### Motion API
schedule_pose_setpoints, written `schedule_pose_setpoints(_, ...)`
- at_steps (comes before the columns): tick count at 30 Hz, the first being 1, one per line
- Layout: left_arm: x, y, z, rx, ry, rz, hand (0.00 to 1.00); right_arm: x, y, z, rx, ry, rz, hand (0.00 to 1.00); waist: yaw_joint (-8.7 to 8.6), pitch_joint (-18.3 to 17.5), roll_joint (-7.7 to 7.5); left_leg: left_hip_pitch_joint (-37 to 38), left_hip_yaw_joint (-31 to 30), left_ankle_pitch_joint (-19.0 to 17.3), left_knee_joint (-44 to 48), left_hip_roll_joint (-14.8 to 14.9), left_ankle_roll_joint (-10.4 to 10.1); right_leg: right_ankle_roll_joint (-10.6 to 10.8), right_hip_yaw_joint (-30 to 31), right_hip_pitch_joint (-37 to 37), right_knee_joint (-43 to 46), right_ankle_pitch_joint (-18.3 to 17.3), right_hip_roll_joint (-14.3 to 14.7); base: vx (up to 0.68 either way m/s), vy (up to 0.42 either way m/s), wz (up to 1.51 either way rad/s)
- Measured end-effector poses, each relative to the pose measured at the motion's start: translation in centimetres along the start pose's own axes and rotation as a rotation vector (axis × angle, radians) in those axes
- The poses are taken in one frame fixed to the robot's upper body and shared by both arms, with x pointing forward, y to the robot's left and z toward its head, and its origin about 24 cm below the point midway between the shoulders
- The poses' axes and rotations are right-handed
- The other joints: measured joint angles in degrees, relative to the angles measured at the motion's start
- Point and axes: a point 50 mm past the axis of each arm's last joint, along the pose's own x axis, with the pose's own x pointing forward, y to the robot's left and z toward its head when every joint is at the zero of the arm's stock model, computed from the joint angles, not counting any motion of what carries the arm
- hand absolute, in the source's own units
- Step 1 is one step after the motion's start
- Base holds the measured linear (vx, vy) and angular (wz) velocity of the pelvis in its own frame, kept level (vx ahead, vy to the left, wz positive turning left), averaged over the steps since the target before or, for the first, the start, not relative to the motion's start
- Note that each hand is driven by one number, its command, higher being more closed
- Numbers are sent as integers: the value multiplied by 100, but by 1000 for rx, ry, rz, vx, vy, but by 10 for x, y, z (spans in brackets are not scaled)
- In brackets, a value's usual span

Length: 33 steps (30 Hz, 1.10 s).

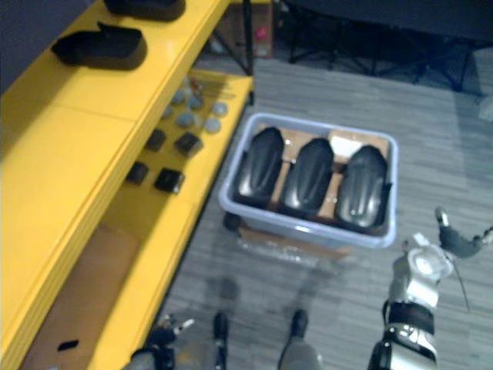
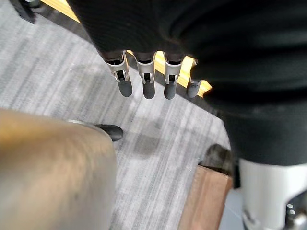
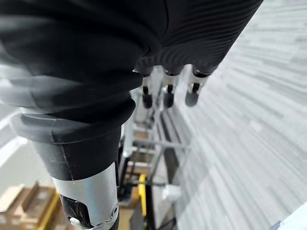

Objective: Walk over and take plastic housings, then place them on the shelf

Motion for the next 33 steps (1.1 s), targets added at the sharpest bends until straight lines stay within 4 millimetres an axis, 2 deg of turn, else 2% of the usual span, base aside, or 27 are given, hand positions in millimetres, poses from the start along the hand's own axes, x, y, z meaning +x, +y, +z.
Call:
schedule_pose_setpoints(2,0,6,1,13,-2,10,0,0,5,5,22,-11,9,0,-3,100,-31,0,9,-7,25,-12,10,0,9,-1,1,7,-11,43,12,-1)
schedule_pose_setpoints(7,-3,6,-3,16,-13,7,0,2,4,24,57,-144,34,0,0,173,42,1,23,-98,91,-29,47,15,21,10,0,21,-27,64,15,-3)
schedule_pose_setpoints(10,-6,6,-8,29,-21,1,0,-15,1,64,81,-408,123,0,-29,151,84,40,23,-161,130,-33,51,26,14,68,-10,28,-33,60,14,0)
schedule_pose_setpoints(12,-6,6,-8,33,-24,1,0,-27,-4,80,61,-548,154,0,-40,141,66,149,12,-166,89,-26,53,34,-9,175,-23,32,-24,35,10,4)
schedule_pose_setpoints(13,-6,6,-8,42,-23,1,0,-30,-5,81,55,-567,164,0,-41,135,57,208,10,-167,71,-26,53,34,-16,227,-36,33,-22,0,0,0)
schedule_pose_setpoints(15,-7,8,-10,66,-17,2,0,-35,-7,76,38,-569,184,0,-35,20,3,315,27,-166,-14,-29,52,35,-19,321,-97,32,-16,8,-2,-3)
schedule_pose_setpoints(18,-12,12,-23,68,38,17,0,-39,-17,53,-33,-495,207,0,-39,-366,-73,465,136,-166,-101,-29,51,38,-1,409,-163,31,-10,33,-10,-13)
schedule_pose_setpoints(20,-13,13,-27,67,55,24,0,-39,-18,48,-60,-475,225,0,-57,-401,-75,618,158,-166,-154,-30,51,45,5,528,-177,26,-8,-3,1,-10)
schedule_pose_setpoints(22,-16,15,-33,82,81,34,0,-38,-24,39,-109,-438,243,0,-77,-674,-96,663,191,-155,-245,-32,41,51,12,521,-187,21,-5,-40,-3,-14)
schedule_pose_setpoints(23,-19,19,-44,98,142,52,0,-38,-29,29,-139,-386,250,0,-104,-905,-160,932,332,33,-664,-75,27,96,-2,576,-202,-61,-22,-77,-8,-15)
schedule_pose_setpoints(29,-21,25,-48,80,167,88,0,-43,-24,19,-140,-347,281,0,-97,-1046,-244,947,366,90,-737,-60,26,80,-8,554,-220,-76,22,0,-10,-4)
schedule_pose_setpoints(30,-23,28,-50,49,178,116,0,-48,-18,16,-141,-338,322,0,-72,-1065,-257,960,418,23,-629,-27,19,74,38,554,-224,-75,52,73,-58,-39)
schedule_pose_setpoints(32,-29,34,-62,-73,221,193,0,-64,0,6,-157,-315,461,0,32,-1057,-268,626,646,-621,522,252,-81,-37,289,566,-213,-125,236,68,-85,-67)
schedule_pose_setpoints(33,-35,38,-73,-139,254,245,0,-74,11,4,-161,-314,546,0,123,-1013,-150,318,697,-1041,1616,611,-186,-178,398,680,-211,-220,459,39,-140,-65)
